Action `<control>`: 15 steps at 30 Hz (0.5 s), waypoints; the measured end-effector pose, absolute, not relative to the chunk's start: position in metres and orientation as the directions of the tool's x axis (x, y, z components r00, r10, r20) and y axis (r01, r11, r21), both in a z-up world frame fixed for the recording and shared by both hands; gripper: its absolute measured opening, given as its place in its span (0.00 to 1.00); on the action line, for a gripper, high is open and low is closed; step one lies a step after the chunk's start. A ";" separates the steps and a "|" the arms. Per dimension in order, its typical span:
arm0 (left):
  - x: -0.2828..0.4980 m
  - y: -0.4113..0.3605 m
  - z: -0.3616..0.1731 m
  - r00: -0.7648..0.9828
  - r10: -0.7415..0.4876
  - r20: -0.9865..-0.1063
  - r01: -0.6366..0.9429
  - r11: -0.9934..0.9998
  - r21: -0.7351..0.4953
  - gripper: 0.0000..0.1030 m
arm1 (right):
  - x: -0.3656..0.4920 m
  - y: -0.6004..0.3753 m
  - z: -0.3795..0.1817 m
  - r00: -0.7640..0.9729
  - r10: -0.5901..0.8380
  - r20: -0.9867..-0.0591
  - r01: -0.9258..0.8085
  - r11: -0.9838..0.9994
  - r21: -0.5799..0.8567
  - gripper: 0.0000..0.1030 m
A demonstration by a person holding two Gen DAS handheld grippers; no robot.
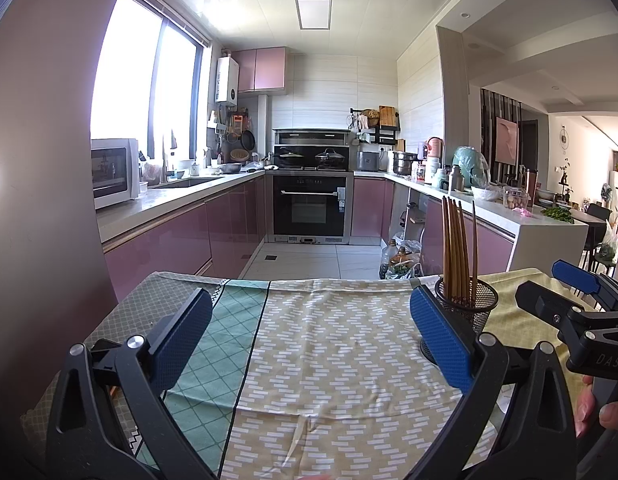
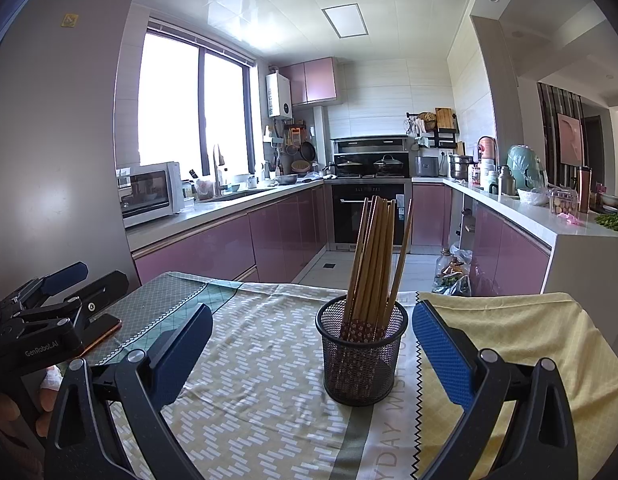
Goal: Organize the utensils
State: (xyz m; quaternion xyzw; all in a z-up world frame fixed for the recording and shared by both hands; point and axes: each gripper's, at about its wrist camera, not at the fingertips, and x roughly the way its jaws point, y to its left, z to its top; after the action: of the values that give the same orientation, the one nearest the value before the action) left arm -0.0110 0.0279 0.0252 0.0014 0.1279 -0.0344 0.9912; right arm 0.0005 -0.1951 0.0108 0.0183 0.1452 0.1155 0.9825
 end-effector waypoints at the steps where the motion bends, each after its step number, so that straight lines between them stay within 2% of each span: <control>1: -0.011 0.028 0.026 0.965 -0.068 -0.254 0.069 0.998 -0.006 0.95 | 0.001 -0.196 0.011 0.931 0.232 -0.281 -0.222 0.973 0.069 0.94; 15: -0.011 0.028 0.026 0.965 -0.068 -0.254 0.069 0.998 -0.006 0.95 | 0.000 -0.197 0.011 0.931 0.232 -0.281 -0.221 0.973 0.070 0.94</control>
State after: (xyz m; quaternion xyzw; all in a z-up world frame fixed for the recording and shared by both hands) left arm -0.0106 0.0282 0.0260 0.0016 0.1279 -0.0345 0.9912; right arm 0.0004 -0.1967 0.0107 0.0187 0.1452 0.1151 0.9825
